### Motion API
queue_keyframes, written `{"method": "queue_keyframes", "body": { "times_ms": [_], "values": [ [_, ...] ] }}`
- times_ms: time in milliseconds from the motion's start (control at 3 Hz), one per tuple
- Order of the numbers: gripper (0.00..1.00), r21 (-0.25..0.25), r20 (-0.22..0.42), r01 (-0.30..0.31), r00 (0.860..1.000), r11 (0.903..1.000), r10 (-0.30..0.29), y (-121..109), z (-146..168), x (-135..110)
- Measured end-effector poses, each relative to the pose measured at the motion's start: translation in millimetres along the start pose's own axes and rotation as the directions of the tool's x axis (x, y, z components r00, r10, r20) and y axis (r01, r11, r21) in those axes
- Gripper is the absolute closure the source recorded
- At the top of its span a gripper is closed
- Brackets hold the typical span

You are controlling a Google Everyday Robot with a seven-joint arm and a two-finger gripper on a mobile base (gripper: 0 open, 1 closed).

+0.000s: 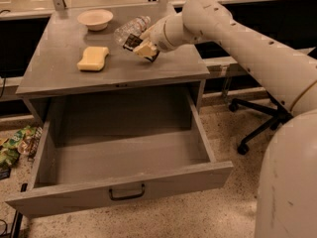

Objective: Pick rxbar chocolate from top drawer and place on counter

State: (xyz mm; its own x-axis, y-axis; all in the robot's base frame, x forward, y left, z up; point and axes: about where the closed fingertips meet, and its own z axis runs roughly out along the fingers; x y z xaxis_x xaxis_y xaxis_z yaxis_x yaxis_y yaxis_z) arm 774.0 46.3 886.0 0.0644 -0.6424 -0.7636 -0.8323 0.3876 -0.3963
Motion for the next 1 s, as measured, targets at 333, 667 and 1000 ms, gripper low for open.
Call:
{"method": "queue_keyframes", "body": {
  "times_ms": [333,667,1000],
  "values": [
    [0.34,0.007,0.011,-0.013,1.0,0.9999,0.013,-9,12,-1],
    [0.1,0.01,-0.001,-0.036,0.999,0.9993,0.036,-10,15,6],
    [0.0,0.035,-0.005,-0.094,0.996,0.9949,0.094,-10,-2,23]
  ]
}}
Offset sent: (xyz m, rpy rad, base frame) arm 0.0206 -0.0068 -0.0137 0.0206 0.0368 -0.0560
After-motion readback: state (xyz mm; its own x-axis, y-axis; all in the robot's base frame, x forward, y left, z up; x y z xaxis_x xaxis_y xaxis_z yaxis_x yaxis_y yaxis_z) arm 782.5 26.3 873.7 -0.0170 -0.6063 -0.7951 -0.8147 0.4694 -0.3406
